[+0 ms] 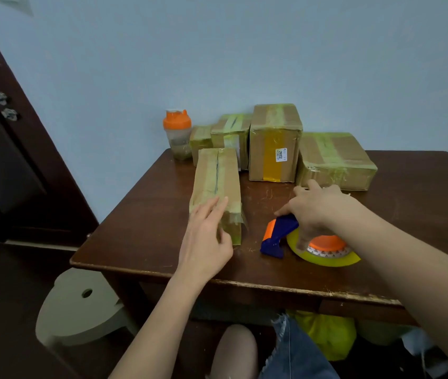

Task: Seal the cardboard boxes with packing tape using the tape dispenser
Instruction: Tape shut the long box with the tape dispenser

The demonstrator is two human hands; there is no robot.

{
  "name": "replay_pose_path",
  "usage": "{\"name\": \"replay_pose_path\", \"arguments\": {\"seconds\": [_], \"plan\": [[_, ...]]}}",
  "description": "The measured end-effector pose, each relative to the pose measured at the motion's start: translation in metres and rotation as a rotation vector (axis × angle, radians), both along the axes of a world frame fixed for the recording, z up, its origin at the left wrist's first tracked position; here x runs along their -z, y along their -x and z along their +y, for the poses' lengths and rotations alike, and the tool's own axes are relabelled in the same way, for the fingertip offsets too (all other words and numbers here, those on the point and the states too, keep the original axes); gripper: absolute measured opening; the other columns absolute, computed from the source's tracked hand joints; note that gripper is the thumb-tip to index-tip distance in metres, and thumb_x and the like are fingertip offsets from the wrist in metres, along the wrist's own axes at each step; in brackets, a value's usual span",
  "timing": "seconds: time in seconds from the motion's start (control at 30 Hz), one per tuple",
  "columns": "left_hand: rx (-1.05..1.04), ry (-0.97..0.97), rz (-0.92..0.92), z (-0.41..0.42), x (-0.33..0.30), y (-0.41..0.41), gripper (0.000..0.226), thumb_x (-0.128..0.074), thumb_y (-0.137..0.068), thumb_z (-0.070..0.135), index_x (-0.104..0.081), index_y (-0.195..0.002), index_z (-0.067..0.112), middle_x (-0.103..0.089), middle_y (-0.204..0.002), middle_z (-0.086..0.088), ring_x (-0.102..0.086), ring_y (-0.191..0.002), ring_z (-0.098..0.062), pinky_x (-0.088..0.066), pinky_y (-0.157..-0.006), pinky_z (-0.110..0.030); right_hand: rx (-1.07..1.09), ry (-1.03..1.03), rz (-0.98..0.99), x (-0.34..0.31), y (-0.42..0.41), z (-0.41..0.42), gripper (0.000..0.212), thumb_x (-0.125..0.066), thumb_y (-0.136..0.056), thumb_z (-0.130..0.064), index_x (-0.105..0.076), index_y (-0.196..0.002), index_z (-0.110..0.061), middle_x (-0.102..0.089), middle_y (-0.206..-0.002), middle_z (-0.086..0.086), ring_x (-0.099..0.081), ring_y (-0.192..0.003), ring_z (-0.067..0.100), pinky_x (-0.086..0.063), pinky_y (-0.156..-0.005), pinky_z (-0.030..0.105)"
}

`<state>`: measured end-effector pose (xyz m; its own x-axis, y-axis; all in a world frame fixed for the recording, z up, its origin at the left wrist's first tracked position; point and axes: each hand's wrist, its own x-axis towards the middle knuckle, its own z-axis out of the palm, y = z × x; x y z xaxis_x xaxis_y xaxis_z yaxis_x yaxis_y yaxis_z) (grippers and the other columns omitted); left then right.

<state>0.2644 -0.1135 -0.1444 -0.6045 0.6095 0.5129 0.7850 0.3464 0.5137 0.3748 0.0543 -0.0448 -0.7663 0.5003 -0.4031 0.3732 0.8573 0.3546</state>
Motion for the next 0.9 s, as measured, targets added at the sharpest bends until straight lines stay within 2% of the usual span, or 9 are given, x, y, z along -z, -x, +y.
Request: {"name": "replay_pose_path", "arguments": {"seconds": [0.07, 0.13, 0.23, 0.33, 0.4, 0.5, 0.57, 0.77, 0.9], "plan": [[0.036, -0.154, -0.134, -0.005, -0.007, 0.0, 0.06, -0.057, -0.084, -0.008, -0.054, -0.138, 0.016, -0.048, -0.144, 0.004, -0.038, -0.136, -0.007, -0.022, -0.106, -0.001, -0.011, 0.022, 0.024, -0.002, -0.002, -0.003, 0.108, -0.068, -0.064, -0.074, -0.011, -0.152, -0.045, -0.023, -0.152, 0.007, -0.013, -0.142, 0.034, -0.024, -0.111, 0.062], [0.031, -0.303, -0.164, -0.011, -0.013, 0.002, 0.055, -0.055, -0.082, -0.014, -0.062, -0.13, 0.012, -0.055, -0.136, 0.003, -0.046, -0.13, -0.006, -0.028, -0.103, -0.002, -0.07, 0.031, 0.199, -0.004, -0.004, -0.008, 0.103, -0.061, -0.07, -0.076, -0.015, -0.154, -0.037, -0.024, -0.153, 0.008, -0.013, -0.143, 0.032, -0.017, -0.115, 0.059], [-0.04, -0.424, -0.206, -0.02, -0.017, 0.008, 0.047, -0.054, -0.086, -0.01, -0.065, -0.125, 0.014, -0.058, -0.131, 0.008, -0.047, -0.127, 0.001, -0.035, -0.107, -0.011, -0.144, 0.21, 0.656, -0.003, 0.0, -0.019, 0.072, -0.052, -0.094, -0.05, -0.025, -0.153, -0.02, -0.032, -0.151, 0.007, -0.023, -0.141, 0.024, -0.028, -0.114, 0.042], [-0.096, -0.44, -0.352, -0.028, -0.018, 0.014, 0.039, -0.053, -0.095, 0.004, -0.062, -0.128, 0.022, -0.056, -0.135, 0.012, -0.045, -0.129, 0.002, -0.036, -0.108, -0.017, -0.047, 0.495, 0.929, 0.008, 0.007, -0.038, 0.057, -0.044, -0.102, -0.025, -0.024, -0.153, -0.009, -0.027, -0.158, 0.006, -0.022, -0.146, 0.019, -0.018, -0.116, 0.028], [-0.082, -0.421, -0.44, -0.031, -0.017, 0.015, 0.035, -0.051, -0.099, 0.014, -0.058, -0.132, 0.027, -0.051, -0.141, 0.012, -0.041, -0.131, 0.002, -0.033, -0.107, -0.016, 0.091, 0.693, 0.982, 0.02, 0.01, -0.052, 0.056, -0.04, -0.104, -0.025, -0.02, -0.154, -0.009, -0.02, -0.161, 0.003, -0.018, -0.147, 0.015, -0.013, -0.117, 0.025], [-0.029, -0.432, -0.575, -0.031, -0.014, 0.016, 0.037, -0.045, -0.103, 0.026, -0.051, -0.139, 0.027, -0.043, -0.148, 0.014, -0.034, -0.132, 0.005, -0.028, -0.096, -0.002, 0.279, 0.958, 1.044, 0.041, 0.017, -0.071, 0.061, -0.035, -0.104, -0.037, -0.012, -0.155, -0.013, -0.013, -0.162, 0.001, -0.015, -0.148, 0.015, -0.015, -0.12, 0.032], [0.014, -0.448, -0.657, -0.029, -0.011, 0.017, 0.041, -0.04, -0.104, 0.032, -0.045, -0.144, 0.027, -0.039, -0.151, 0.015, -0.031, -0.134, 0.006, -0.026, -0.094, 0.001, 0.357, 1.059, 1.097, 0.052, 0.025, -0.081, 0.065, -0.033, -0.103, -0.045, -0.007, -0.156, -0.017, -0.011, -0.163, -0.001, -0.014, -0.149, 0.016, -0.016, -0.119, 0.034], [0.132, -0.485, -0.823, -0.019, 0.008, 0.02, 0.066, -0.039, -0.092, 0.063, -0.033, -0.15, 0.032, -0.038, -0.151, 0.017, -0.033, -0.141, -0.005, -0.028, -0.117, -0.031, 0.444, 1.227, 1.256, 0.079, 0.042, -0.097, 0.068, -0.036, -0.101, -0.048, -0.003, -0.155, -0.026, -0.017, -0.162, -0.006, -0.019, -0.147, 0.012, -0.019, -0.118, 0.033], [0.12, -0.488, -0.814, -0.017, 0.016, 0.019, 0.06, -0.038, -0.094, 0.061, -0.033, -0.149, 0.037, -0.031, -0.157, 0.014, -0.03, -0.143, -0.004, -0.026, -0.119, -0.038, 0.425, 1.228, 1.282, 0.09, 0.045, -0.096, 0.067, -0.037, -0.101, -0.045, -0.001, -0.155, -0.028, -0.021, -0.16, -0.008, -0.022, -0.145, 0.011, -0.02, -0.116, 0.03]]}}
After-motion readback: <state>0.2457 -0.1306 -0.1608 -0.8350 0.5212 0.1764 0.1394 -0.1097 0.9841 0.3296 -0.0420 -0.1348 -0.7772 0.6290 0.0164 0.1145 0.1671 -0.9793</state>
